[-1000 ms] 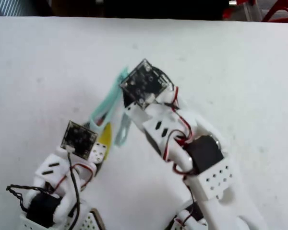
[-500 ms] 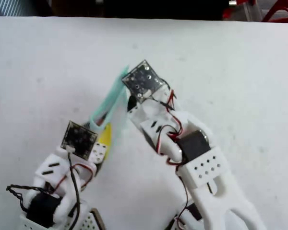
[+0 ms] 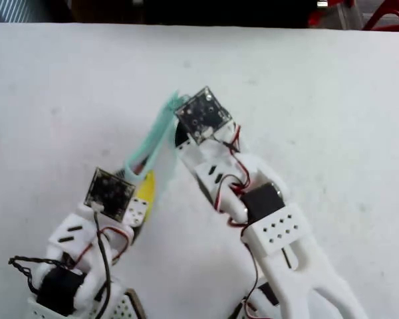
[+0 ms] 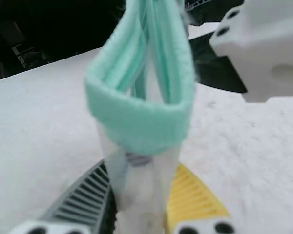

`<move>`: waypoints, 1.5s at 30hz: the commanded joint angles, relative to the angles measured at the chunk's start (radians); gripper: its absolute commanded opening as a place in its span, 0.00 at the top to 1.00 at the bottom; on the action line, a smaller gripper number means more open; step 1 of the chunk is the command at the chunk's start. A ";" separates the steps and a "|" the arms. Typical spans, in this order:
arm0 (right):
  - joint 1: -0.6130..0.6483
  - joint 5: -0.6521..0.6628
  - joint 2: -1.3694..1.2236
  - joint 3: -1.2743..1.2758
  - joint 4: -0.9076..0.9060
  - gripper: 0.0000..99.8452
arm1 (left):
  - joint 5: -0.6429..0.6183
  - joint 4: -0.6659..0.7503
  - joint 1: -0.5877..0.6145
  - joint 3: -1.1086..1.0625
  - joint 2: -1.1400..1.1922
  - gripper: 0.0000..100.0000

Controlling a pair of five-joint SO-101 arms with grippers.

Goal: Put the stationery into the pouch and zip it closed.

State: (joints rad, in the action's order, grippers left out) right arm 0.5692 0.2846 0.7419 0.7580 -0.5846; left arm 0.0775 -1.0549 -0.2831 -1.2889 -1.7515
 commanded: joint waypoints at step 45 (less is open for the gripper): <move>0.384 0.244 -0.068 -0.715 -0.855 0.98 | -0.011 0.040 -0.008 0.008 0.012 0.98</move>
State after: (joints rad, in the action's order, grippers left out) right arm 0.8700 0.4780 0.6928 0.1657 -1.3456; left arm 0.0775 -1.0503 -0.2877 -1.2904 -1.7515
